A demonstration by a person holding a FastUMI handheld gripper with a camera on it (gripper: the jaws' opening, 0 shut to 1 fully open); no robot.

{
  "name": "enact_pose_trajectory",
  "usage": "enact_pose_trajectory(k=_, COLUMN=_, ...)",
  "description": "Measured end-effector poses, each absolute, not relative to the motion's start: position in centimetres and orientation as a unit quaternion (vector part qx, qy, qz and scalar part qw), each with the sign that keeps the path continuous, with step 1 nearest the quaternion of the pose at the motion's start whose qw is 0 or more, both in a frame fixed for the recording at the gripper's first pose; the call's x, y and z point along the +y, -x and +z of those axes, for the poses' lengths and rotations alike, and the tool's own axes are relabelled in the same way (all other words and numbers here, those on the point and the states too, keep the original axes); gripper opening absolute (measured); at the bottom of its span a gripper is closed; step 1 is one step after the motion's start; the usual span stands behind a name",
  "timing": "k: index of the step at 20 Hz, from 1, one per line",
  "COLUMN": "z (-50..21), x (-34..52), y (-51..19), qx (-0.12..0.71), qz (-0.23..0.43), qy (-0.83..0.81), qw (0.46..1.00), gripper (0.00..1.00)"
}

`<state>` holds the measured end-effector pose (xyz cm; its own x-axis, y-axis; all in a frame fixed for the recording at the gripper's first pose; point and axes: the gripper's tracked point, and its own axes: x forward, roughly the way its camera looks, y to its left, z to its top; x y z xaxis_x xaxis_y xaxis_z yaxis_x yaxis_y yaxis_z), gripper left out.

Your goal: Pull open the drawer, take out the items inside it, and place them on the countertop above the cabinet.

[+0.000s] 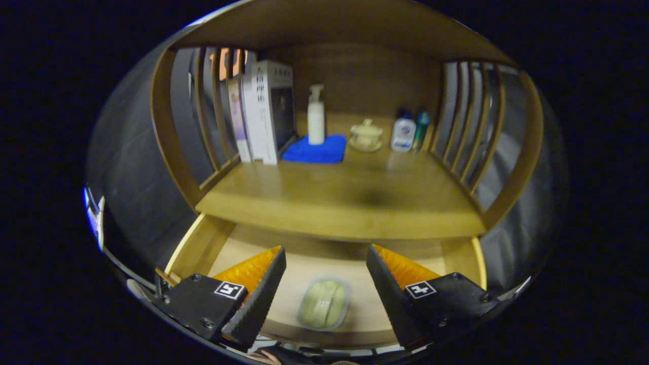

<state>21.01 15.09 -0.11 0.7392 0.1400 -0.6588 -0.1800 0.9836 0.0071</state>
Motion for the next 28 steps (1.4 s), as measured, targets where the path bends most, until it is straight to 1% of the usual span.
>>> enact_pose_trajectory(k=3, z=-2.2, x=15.0, y=-20.7, qx=0.416, qz=0.084, qy=0.018, qw=0.905, gripper=0.98)
enact_pose_trajectory(k=8, z=-6.0, x=13.5, y=-20.2, qx=0.503, qz=0.063, qy=-0.009, qw=0.862, gripper=0.84)
enact_pose_trajectory(k=9, z=-6.4, x=13.3, y=-20.0, qx=0.51, qz=0.054, qy=-0.011, qw=0.858, gripper=0.78)
enact_pose_trajectory(k=10, z=-6.6, x=13.1, y=-20.1, qx=0.513, qz=0.049, qy=-0.005, qw=0.857, gripper=0.76)
enact_pose_trajectory(k=14, z=-7.7, x=13.0, y=-19.6, qx=0.541, qz=0.039, qy=0.0, qw=0.84, gripper=0.46)
enact_pose_trajectory(k=16, z=-8.6, x=13.0, y=-19.4, qx=0.554, qz=0.039, qy=0.003, qw=0.831, gripper=0.42)
enact_pose_trajectory(k=19, z=-8.3, x=12.9, y=-19.7, qx=0.54, qz=0.039, qy=0.004, qw=0.841, gripper=0.28)
enact_pose_trajectory(k=20, z=-8.2, x=12.9, y=-19.6, qx=0.541, qz=0.042, qy=-0.002, qw=0.84, gripper=0.22)
enact_pose_trajectory(k=23, z=-7.4, x=12.4, y=-19.2, qx=0.534, qz=0.05, qy=-0.008, qw=0.844, gripper=0.2)
enact_pose_trajectory(k=28, z=-3.7, x=11.4, y=-19.2, qx=0.499, qz=0.051, qy=-0.005, qw=0.865, gripper=0.2)
